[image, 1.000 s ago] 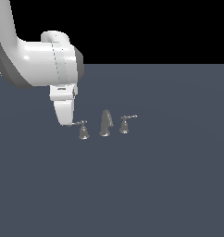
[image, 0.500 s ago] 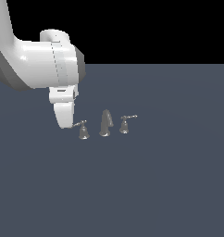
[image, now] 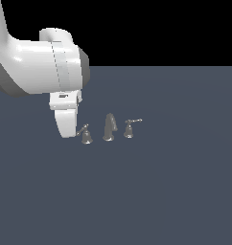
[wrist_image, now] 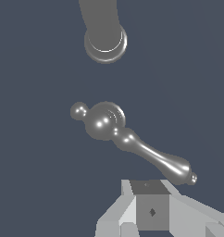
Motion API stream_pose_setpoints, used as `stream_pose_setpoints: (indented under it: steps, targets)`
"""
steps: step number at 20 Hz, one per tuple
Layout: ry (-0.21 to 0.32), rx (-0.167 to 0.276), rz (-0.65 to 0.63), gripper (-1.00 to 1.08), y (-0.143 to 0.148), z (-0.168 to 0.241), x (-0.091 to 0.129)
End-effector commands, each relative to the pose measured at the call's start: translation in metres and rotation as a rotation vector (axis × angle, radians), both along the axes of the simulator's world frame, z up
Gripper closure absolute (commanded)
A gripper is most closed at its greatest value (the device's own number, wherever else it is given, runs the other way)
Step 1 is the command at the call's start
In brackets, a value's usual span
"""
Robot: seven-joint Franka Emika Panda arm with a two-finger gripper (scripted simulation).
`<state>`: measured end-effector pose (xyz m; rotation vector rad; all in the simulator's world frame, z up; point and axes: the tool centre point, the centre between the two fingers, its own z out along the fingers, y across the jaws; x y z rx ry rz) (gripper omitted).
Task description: Turn on the faucet by rotating a designated handle.
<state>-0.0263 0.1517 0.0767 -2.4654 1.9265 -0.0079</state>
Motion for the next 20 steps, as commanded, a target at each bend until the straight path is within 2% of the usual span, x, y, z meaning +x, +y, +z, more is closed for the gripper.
stream_pose_setpoints:
  steps: [1, 11, 12, 13, 20]
  targets:
    - [0.002, -0.001, 0.0, 1.08, -0.004, 0.0, -0.002]
    - [0.012, -0.007, 0.0, 1.08, -0.048, 0.0, -0.019]
    - [0.012, -0.007, 0.0, 1.08, -0.048, 0.0, -0.019]
    - [0.011, 0.003, 0.035, 1.08, -0.023, 0.0, -0.022]
    - [0.012, -0.004, 0.009, 1.08, -0.068, 0.0, -0.001]
